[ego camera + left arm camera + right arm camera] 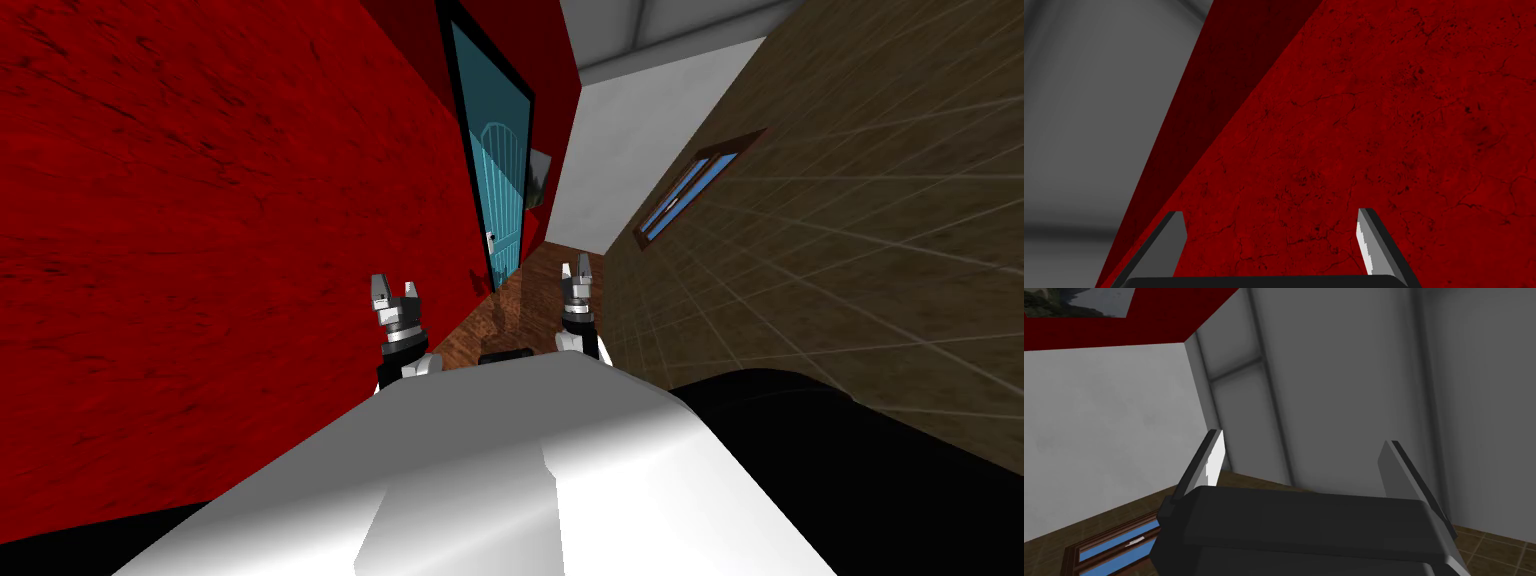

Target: Pull the door open

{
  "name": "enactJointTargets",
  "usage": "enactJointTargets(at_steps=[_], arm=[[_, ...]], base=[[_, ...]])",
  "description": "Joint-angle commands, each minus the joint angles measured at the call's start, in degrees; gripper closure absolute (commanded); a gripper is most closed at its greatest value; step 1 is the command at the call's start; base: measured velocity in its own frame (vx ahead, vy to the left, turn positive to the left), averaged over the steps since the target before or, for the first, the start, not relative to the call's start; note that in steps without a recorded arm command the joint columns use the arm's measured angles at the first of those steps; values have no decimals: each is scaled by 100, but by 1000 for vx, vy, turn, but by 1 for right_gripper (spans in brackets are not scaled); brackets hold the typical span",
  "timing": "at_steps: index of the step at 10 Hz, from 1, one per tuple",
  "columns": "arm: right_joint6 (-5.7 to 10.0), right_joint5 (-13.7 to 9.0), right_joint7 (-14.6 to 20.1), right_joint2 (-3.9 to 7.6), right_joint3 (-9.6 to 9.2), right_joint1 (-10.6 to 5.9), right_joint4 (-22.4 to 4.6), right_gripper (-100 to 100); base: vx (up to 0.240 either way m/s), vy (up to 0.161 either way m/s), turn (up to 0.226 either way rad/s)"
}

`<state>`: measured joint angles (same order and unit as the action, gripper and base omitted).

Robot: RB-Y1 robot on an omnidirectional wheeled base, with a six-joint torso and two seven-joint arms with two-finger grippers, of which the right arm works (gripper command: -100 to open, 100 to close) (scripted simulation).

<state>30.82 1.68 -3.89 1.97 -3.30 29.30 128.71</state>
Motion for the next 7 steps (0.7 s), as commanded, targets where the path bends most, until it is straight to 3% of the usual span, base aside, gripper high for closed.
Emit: enactJointTargets(at_steps=[1,7], arm=[[14,99,-81,42,3,10,-66,-100],[94,670,-551,208,17,70,-444,-100]], base=[[192,-40,128],[265,-5,104]])
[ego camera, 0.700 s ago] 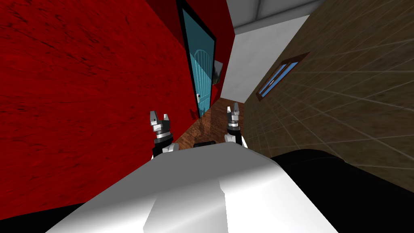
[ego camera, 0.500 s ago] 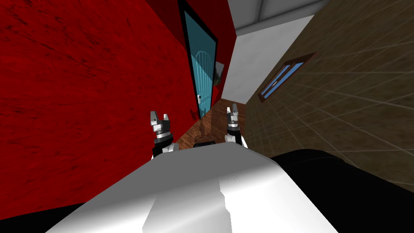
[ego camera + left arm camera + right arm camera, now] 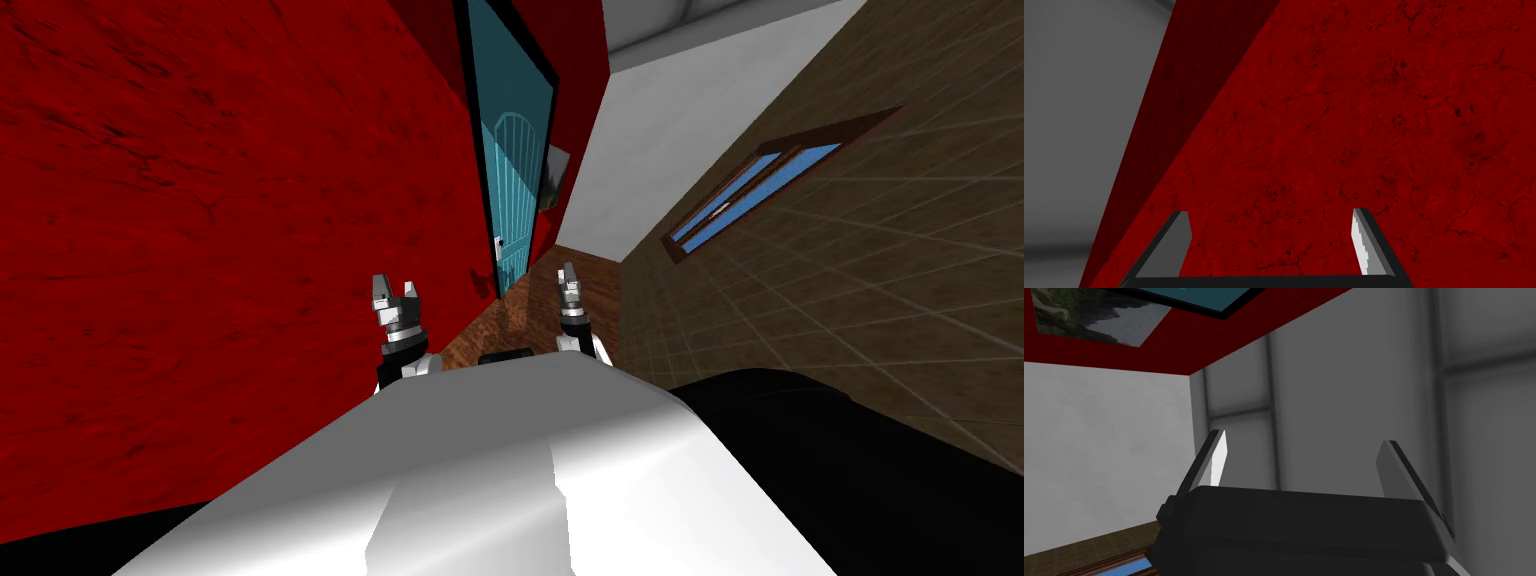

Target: Pull the door open

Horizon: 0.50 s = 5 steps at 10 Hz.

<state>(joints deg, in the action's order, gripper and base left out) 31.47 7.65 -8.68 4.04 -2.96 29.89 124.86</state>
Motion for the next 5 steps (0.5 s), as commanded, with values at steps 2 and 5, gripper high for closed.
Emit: enactJointTargets(at_steps=[2,5], arm=[[56,262,-227,40,-12,31,-185,-100],[100,574,-484,95,-4,64,-391,-100]], base=[[206,-17,104],[176,-47,116]])
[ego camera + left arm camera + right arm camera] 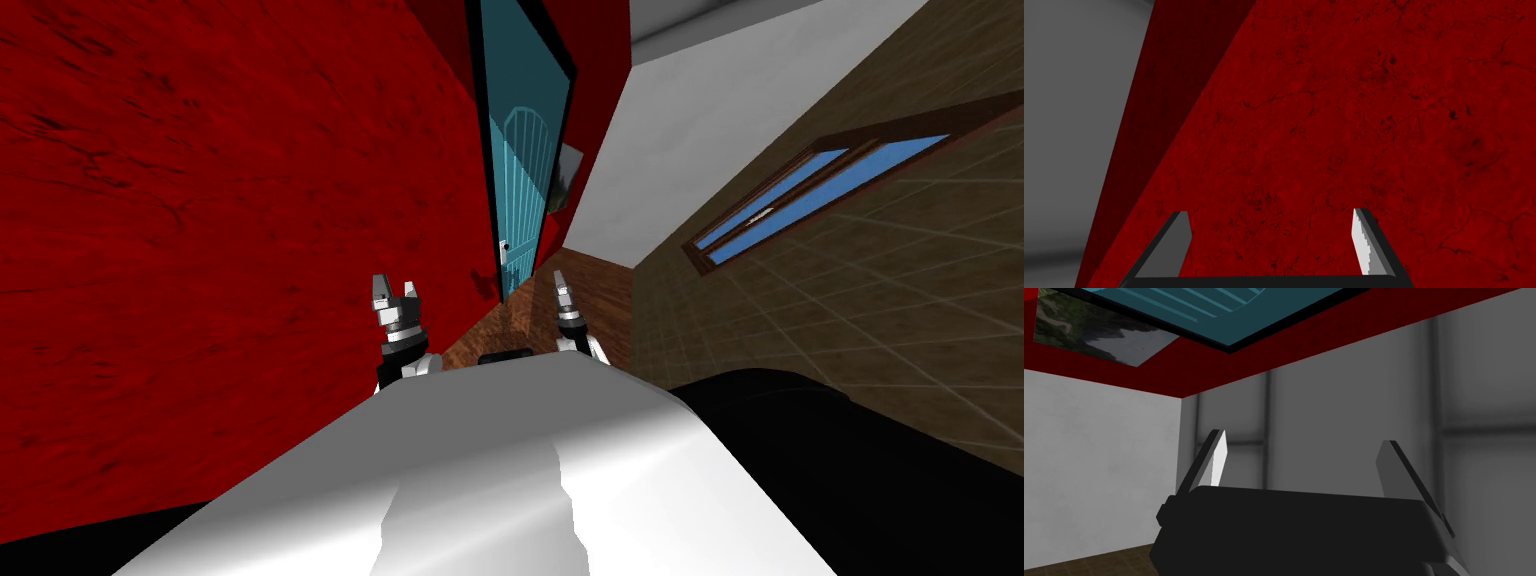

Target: Pull the door open

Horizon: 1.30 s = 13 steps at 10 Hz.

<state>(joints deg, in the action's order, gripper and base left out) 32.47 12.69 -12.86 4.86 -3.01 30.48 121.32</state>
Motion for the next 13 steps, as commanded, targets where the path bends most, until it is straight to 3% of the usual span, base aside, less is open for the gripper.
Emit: enactJointTargets(at_steps=[1,13], arm=[[15,182,-158,29,5,17,-112,-100],[219,1621,-1343,168,42,168,-1066,-100]], base=[[187,-54,128],[193,-54,135]])
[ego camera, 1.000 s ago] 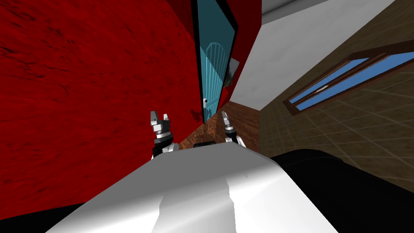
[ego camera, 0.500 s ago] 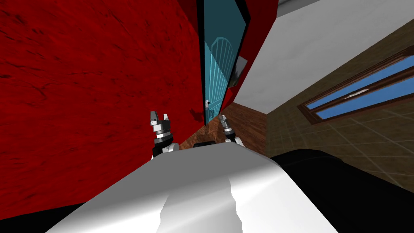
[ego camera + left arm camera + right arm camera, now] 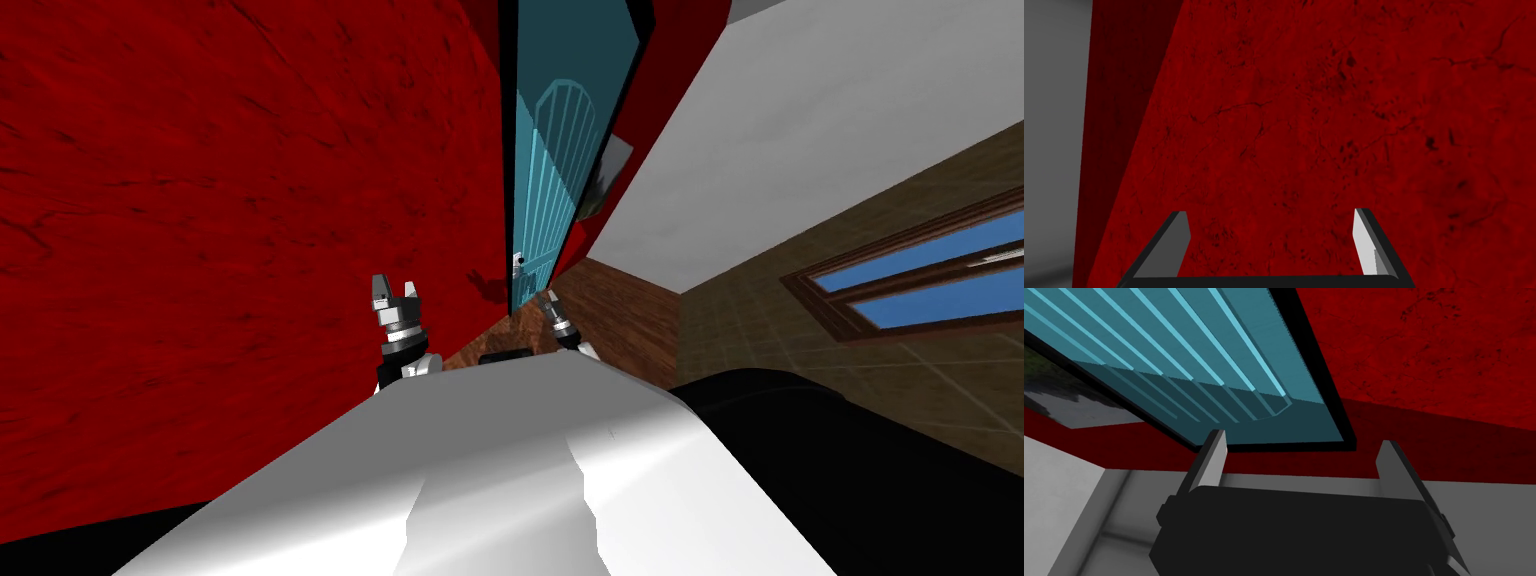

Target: Pull the door open

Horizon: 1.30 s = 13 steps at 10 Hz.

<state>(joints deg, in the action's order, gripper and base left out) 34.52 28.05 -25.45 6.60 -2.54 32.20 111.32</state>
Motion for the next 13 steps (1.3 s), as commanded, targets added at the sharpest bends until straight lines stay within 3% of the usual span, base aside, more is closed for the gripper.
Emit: enactJointTargets(at_steps=[1,13], arm=[[30,203,-182,1,-2,8,-145,-100],[214,1491,-1242,48,30,145,-997,-100]], base=[[184,-96,154],[184,-106,116]])
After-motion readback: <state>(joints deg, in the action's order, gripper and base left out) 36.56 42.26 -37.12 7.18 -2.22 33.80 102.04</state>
